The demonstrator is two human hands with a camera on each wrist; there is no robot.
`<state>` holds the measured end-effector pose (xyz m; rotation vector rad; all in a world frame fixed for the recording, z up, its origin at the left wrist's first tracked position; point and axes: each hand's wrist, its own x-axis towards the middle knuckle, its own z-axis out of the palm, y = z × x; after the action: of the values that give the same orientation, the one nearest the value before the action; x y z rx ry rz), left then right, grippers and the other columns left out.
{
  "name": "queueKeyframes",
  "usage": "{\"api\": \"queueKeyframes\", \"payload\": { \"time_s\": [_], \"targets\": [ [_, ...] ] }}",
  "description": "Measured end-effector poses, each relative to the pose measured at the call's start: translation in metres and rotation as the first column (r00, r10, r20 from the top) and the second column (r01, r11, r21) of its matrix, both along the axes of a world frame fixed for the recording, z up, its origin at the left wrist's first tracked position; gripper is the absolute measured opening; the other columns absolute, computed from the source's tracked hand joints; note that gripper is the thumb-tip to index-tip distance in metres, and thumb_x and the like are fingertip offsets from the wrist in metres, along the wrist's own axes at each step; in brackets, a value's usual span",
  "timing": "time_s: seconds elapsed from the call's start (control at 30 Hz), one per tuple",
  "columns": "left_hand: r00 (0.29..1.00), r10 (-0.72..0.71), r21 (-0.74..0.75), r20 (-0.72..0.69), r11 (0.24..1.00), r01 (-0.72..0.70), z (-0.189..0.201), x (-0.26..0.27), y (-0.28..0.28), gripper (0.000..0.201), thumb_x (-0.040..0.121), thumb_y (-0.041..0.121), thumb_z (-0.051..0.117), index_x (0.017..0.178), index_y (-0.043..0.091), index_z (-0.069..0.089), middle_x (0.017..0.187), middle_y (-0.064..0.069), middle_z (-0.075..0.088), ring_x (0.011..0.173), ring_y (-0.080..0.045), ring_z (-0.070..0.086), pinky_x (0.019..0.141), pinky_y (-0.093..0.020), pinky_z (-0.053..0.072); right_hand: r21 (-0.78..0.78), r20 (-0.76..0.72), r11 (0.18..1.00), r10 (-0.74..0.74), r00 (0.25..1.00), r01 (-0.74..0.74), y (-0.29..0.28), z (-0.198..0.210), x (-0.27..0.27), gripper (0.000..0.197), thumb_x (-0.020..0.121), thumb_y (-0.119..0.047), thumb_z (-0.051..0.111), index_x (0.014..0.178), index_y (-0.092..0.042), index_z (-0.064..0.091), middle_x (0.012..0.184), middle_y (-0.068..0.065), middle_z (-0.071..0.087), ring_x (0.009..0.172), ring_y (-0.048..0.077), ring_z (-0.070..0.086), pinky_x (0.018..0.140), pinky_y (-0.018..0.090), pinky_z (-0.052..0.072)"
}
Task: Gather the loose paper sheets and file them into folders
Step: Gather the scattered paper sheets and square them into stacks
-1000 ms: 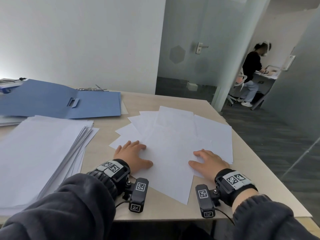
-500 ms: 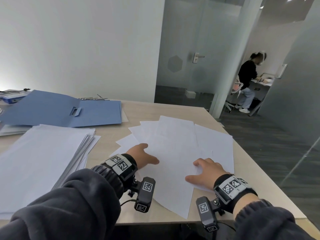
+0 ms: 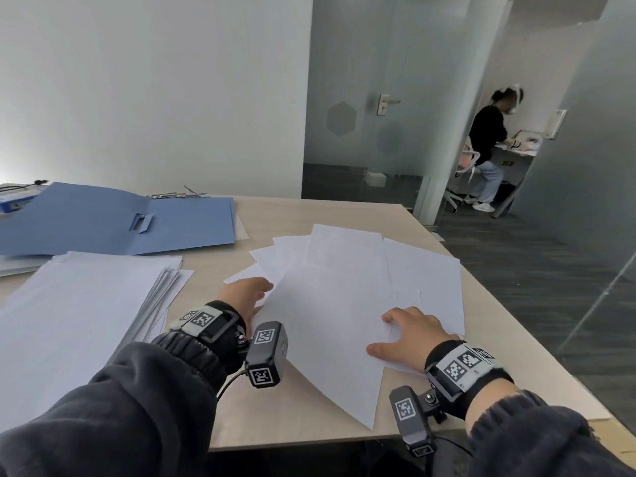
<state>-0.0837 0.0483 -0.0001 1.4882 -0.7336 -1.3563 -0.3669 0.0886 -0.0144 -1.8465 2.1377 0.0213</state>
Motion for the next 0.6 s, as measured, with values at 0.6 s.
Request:
{"api": "queueKeyframes", "payload": {
  "time_s": [0.6],
  "targets": [
    [0.955,-0.275,0.066,0.108,0.961,0.269,-0.024,0.007,0.004,0.027,0.081,0.000,0.074,0.107,0.002,0.068,0.095,-0.021,0.075,0.087,-0.042,0.072,0.083,-0.054,0.058,0.113,0.035,0.837,0.536,0.844,-0.536,0.032,0.021,0.060,0.117,0.063,-0.079,0.071,0.149,-0.059,-0.006,0.164,-0.019,-0.019,0.152,0.013,-0.018,0.120,0.064,-0.001]
  ]
}}
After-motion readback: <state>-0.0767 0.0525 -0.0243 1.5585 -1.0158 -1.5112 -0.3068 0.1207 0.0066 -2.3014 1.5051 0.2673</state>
